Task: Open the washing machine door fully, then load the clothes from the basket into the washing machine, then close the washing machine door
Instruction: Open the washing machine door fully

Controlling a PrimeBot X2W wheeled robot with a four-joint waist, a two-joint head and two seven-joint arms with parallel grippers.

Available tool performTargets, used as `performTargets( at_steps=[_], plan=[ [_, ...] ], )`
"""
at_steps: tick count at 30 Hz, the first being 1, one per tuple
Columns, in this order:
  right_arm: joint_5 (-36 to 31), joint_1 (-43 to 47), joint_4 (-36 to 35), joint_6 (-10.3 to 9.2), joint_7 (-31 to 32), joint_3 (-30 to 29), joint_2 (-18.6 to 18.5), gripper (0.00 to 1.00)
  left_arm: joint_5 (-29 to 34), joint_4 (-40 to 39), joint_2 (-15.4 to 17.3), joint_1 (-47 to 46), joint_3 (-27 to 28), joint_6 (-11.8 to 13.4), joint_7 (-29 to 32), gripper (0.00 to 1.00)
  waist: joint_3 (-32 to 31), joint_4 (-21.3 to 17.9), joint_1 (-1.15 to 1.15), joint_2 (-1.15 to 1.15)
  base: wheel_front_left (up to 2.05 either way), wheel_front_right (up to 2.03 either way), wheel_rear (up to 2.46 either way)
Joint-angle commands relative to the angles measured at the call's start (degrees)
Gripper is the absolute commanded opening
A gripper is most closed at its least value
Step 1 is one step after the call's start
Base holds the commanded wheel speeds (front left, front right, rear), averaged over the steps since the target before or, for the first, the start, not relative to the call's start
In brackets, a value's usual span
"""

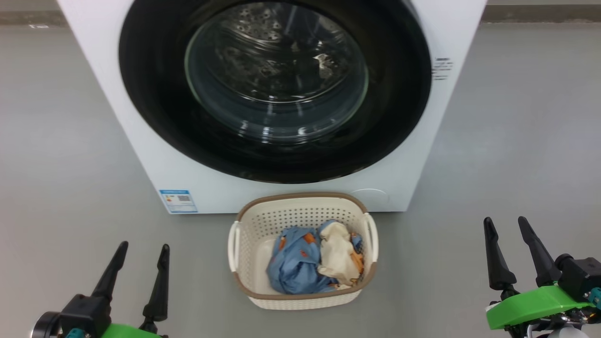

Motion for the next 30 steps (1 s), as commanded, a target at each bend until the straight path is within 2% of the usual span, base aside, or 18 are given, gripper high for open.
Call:
performTargets(
  at_steps=[1,15,30],
  plan=[
    [-0.35,-0.73,-1.51,0.32,-0.70,1.17,-0.59,1.00,0.64,-0.73,0.94,-3.01,1.80,0.08,-0.37,1.00,0.05,-0.03,0.00,0.00,1.23,1.23,-2.46],
    [-0.35,-0.67,-1.45,0.32,-0.70,1.17,-0.75,1.00,-0.80,-1.26,0.18,-3.35,2.59,0.06,-0.37,1.00,-0.26,-0.23,0.00,0.00,1.02,1.02,-2.03],
    [0.00,-1.04,-0.94,0.32,-0.70,0.85,-0.75,1.00,-2.40,-1.77,-0.05,-3.01,1.35,0.04,-0.37,1.00,0.32,0.08,0.00,0.00,0.15,0.15,-0.30]
  ],
)
